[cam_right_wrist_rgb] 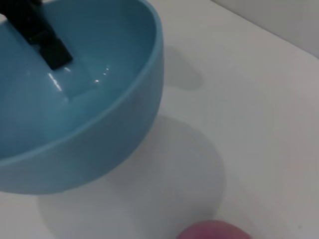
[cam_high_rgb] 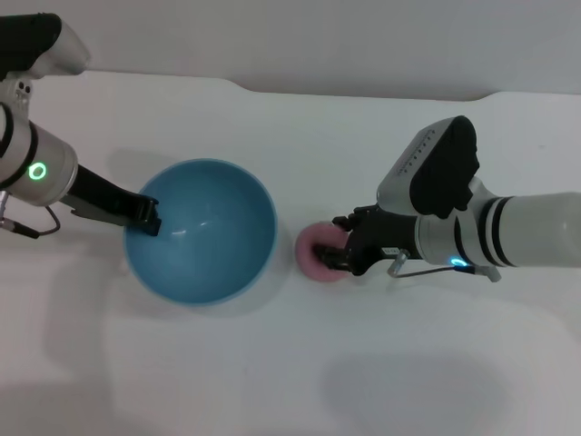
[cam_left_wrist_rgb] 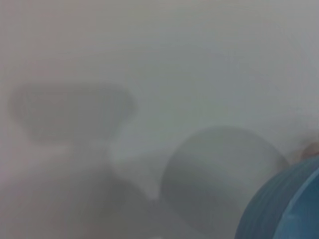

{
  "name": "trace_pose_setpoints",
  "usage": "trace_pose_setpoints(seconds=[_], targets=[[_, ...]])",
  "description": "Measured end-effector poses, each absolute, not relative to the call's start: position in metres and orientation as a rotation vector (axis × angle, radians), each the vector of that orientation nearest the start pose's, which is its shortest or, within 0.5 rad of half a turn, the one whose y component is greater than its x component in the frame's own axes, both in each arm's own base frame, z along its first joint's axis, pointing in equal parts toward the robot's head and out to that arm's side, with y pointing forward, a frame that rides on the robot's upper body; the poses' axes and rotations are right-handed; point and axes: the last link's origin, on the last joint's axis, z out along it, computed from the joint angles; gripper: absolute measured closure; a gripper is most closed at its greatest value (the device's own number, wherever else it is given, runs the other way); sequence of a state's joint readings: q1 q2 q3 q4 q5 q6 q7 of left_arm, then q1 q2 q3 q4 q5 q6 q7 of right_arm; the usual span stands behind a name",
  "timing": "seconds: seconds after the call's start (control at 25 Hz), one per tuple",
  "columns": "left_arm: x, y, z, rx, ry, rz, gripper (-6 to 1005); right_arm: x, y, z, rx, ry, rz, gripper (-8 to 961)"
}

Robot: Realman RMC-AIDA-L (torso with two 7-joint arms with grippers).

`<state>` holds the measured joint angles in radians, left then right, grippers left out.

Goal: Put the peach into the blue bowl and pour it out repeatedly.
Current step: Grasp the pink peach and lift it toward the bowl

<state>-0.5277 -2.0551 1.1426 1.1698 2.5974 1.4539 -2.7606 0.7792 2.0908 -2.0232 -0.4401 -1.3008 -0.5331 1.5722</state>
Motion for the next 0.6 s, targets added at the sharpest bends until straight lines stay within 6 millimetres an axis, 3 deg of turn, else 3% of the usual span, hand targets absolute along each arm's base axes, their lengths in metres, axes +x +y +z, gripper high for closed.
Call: trace_pose_setpoints(seconds=[0.4, 0.6], targets=[[-0.257, 0.355, 0.025, -2.208, -1.552, 0.291, 1000, 0.216, 0.366, -0.143, -2.694, 0.562, 0.082, 589], [-0.254, 0.352, 0.014, -2.253, -1.513, 0.348, 999, 0.233, 0.375, -0.110, -2.580, 0.719, 0.257, 692]])
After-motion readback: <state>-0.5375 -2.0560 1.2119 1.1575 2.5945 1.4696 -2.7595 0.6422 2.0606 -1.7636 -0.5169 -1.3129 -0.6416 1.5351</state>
